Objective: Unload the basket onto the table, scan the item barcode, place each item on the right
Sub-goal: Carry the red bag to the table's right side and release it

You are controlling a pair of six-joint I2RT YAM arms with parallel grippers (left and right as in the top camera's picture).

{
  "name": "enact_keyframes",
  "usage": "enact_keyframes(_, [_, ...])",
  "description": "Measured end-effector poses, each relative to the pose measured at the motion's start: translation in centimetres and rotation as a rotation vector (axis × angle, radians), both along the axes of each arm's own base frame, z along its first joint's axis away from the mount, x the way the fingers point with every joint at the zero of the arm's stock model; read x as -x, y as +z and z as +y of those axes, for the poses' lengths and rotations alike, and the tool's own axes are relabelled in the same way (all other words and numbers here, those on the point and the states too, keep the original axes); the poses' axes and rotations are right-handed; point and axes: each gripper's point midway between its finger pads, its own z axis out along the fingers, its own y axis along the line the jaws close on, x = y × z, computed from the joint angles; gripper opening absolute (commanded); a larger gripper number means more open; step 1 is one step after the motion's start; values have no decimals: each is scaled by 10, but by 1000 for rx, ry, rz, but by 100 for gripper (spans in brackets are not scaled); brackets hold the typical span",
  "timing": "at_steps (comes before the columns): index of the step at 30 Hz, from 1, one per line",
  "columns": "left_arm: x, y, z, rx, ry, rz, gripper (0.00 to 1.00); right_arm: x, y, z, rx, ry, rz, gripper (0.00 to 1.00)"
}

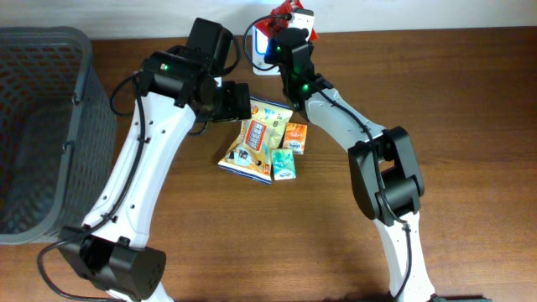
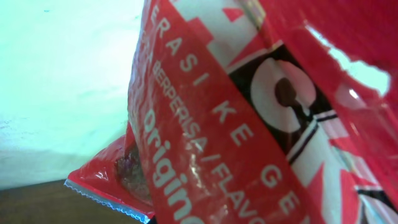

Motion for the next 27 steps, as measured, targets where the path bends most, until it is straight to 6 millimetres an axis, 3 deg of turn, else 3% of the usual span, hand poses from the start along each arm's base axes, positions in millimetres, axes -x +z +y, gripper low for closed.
enact_keyframes(6, [0,0,0,0,0,0,99,-3,-2,-7,3,-11,1,4])
enact_keyframes(8, [0,0,0,0,0,0,99,-6,-5,-31,15,-47,35,4])
enact_keyframes(9, [0,0,0,0,0,1,99,-5,-6,-52,18,-80,78,4])
enact_keyframes(10, [0,0,0,0,0,-1,99,-3,-2,-90,9,-143,136,4])
enact_keyframes(11, [0,0,0,0,0,0,99,-1,17,-141,-28,-235,151,4])
enact_keyframes(12, [0,0,0,0,0,0,99,6,27,-180,-49,-305,188,4])
enact_keyframes(15, [0,0,0,1,0,-1,99,62,45,-327,-98,-594,342,4])
enact_keyframes(16, [0,0,0,0,0,0,99,91,32,-367,-98,-681,444,4])
enact_keyframes(18, [0,0,0,0,0,0,99,140,1,-416,-109,-795,625,4])
enact_keyframes(20, [0,0,0,0,0,0,99,177,-13,-458,-135,-890,714,4])
enact_keyframes(23, [0,0,0,0,0,0,99,219,-25,-509,-181,-1008,763,4])
enact_keyframes(25, [0,0,0,0,0,0,99,246,-41,-531,-206,-1066,807,10])
enact_keyframes(27, [0,0,0,0,0,0,99,260,-58,-536,-223,-1087,843,45])
